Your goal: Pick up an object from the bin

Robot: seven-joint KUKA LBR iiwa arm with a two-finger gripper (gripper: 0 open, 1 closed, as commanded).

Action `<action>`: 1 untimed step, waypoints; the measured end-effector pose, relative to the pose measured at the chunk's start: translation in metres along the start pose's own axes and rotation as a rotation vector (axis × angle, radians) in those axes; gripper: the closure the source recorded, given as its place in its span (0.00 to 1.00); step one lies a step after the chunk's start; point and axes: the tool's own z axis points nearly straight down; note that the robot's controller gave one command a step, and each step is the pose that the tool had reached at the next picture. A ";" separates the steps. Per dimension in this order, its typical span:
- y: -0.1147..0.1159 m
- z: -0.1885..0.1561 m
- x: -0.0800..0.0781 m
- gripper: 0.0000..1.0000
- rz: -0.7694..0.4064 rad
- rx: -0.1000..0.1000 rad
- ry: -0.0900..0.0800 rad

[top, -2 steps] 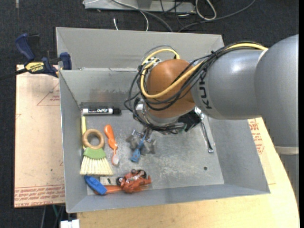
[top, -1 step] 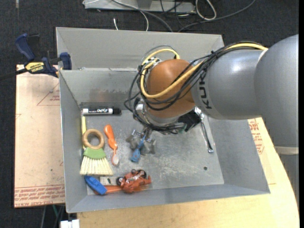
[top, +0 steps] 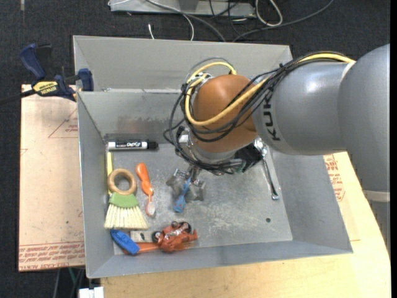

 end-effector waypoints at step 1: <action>0.000 -0.038 -0.001 1.00 0.002 -0.001 -0.001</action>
Offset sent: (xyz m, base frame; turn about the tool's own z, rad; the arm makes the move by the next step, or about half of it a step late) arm -0.0006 0.0001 0.0553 0.0012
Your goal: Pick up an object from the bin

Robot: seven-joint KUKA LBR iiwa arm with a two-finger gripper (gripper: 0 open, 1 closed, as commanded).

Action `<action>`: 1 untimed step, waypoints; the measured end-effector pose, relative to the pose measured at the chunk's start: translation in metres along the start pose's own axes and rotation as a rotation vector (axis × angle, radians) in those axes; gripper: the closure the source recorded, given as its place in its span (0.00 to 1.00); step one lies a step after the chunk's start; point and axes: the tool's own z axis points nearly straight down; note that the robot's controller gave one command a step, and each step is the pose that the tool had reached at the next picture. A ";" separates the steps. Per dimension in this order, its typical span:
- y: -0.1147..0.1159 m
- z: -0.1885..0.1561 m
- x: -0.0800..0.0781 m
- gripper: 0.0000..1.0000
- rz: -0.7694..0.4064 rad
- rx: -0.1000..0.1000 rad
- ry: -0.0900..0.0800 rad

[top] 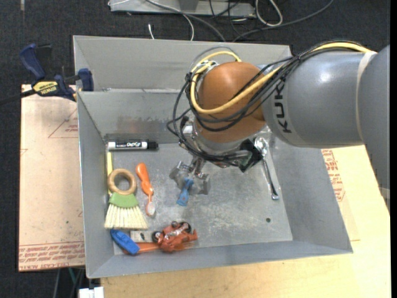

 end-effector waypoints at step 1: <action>-0.001 -0.022 -0.002 1.00 0.002 0.005 -0.005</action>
Offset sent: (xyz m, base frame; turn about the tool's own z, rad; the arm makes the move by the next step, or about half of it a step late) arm 0.0013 0.0005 0.0295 0.0014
